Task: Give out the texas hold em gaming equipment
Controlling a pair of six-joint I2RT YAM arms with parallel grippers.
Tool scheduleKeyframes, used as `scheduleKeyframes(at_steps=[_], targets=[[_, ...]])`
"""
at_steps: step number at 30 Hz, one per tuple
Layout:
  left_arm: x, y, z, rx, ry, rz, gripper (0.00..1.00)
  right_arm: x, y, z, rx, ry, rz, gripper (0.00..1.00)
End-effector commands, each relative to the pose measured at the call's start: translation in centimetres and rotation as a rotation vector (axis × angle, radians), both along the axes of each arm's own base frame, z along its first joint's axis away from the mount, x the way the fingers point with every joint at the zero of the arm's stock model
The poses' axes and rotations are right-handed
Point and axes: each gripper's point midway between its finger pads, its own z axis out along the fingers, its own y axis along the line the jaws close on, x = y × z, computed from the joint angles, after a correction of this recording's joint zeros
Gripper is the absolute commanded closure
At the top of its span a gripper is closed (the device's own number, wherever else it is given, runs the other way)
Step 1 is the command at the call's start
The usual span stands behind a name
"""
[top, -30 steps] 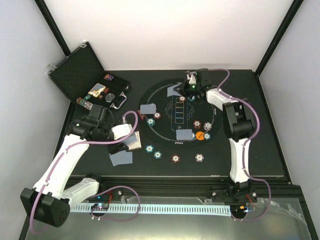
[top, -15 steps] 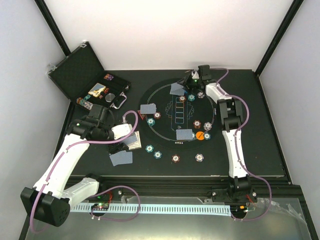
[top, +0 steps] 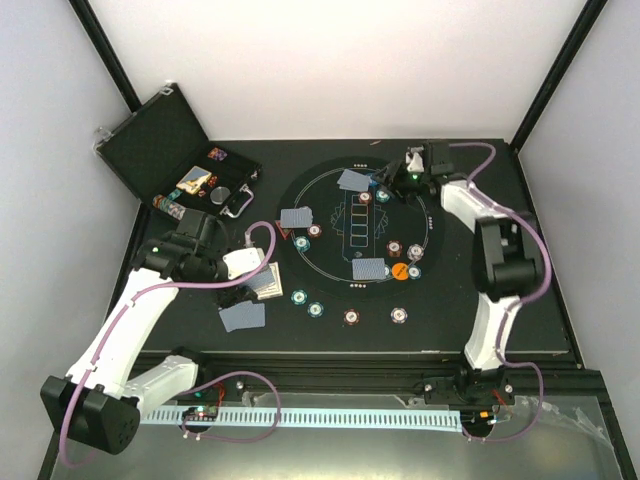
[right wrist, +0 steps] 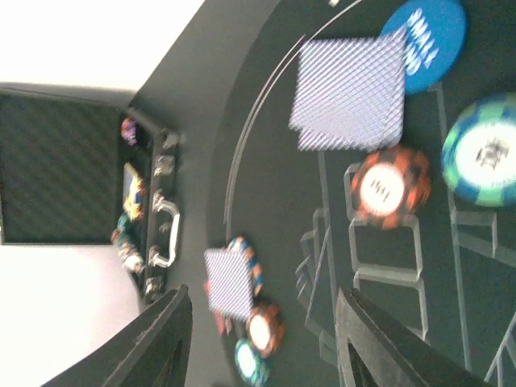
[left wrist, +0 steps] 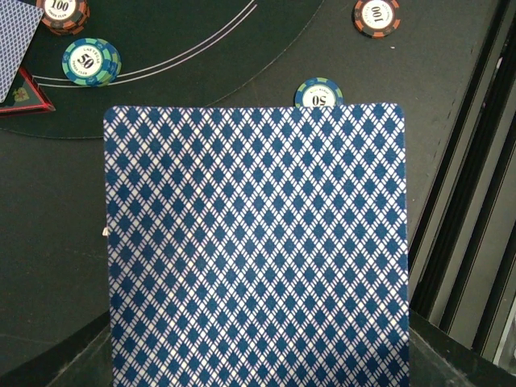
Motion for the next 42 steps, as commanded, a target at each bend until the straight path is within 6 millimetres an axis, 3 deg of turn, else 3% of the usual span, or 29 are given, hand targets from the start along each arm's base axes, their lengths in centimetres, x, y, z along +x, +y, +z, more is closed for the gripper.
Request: scheduleKeyframes(at_steps=[1,6,9,13,17,28,35,42], targets=[[0.0,-0.4,1.9,-0.045,-0.037,0.004,0.98,-5.3,2.1,5.3,0.09,-0.143,0.045,0.44],[-0.1,-0.7,2.2,-0.063,-0.04,-0.002,0.98,-15.3,7.9,8.4,0.199,-0.196,0.186,0.22],[-0.2,-0.8,2.2,-0.075,-0.039,-0.007,0.98,-20.9,11.4,10.1,0.261,-0.234,0.286,0.16],[-0.1,-0.9,2.1,-0.08,-0.042,-0.001,0.99,-25.9,14.3,11.0,0.309,-0.249,0.383,0.12],[-0.3,-0.9,2.0,-0.079,-0.04,-0.003,0.98,-29.2,16.8,11.2,0.332,-0.234,0.469,0.13],[-0.5,-0.9,2.1,-0.078,-0.042,-0.014,0.98,-32.8,23.5,9.8,0.369,-0.158,0.62,0.23],[-0.6,-0.7,1.7,-0.069,-0.041,-0.017,0.98,-33.3,26.8,9.1,0.409,-0.129,0.684,0.24],[-0.5,-0.7,1.5,-0.066,-0.04,-0.019,0.98,-33.1,28.4,7.6,0.437,-0.084,0.702,0.29]])
